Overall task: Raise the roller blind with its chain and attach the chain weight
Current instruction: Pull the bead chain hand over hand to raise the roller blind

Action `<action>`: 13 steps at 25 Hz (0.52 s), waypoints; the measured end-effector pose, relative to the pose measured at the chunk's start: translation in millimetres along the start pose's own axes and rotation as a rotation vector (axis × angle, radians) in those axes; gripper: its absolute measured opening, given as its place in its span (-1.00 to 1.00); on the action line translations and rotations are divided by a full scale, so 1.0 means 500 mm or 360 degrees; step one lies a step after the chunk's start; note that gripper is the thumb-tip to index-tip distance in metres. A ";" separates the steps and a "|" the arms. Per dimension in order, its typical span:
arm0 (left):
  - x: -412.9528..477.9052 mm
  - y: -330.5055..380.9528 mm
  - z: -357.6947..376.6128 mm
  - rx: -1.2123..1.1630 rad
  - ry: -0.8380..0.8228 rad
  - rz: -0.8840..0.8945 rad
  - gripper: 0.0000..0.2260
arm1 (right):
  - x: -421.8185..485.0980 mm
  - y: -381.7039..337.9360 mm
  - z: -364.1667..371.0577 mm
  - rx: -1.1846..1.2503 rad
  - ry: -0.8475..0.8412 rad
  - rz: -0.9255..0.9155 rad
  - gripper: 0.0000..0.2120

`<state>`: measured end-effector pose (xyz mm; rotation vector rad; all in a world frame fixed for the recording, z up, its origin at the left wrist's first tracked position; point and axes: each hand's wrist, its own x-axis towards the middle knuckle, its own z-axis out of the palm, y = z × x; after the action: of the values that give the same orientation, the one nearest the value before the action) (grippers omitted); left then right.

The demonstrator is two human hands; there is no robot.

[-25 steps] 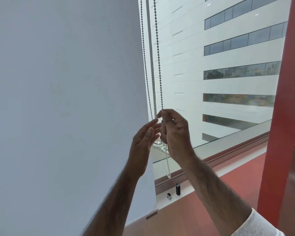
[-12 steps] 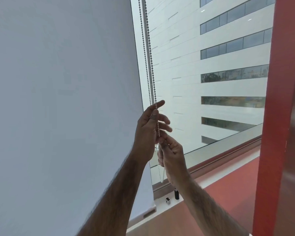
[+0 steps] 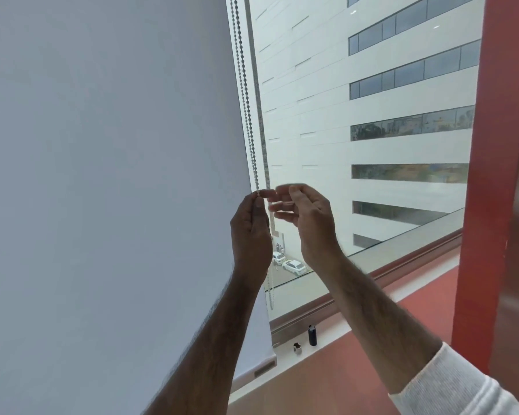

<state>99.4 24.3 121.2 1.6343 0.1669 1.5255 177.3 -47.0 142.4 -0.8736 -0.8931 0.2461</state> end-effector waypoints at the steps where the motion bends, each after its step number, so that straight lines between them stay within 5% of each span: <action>1: -0.014 -0.007 -0.001 0.0017 -0.0015 0.0011 -0.73 | 0.014 -0.016 0.008 0.0051 -0.0046 0.0003 -0.70; 7: -0.100 -0.051 -0.018 0.0218 -0.0061 -0.0077 -0.66 | 0.004 -0.036 0.058 0.0146 -0.0373 0.0202 -0.71; 13: -0.107 -0.049 -0.027 0.0169 -0.0184 -0.0167 -0.73 | -0.003 -0.021 0.067 0.0238 -0.0337 0.0125 -0.79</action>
<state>86.0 12.5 63.5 1.7645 0.2703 1.3591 149.1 -36.0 160.0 -0.7535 -1.0237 0.4742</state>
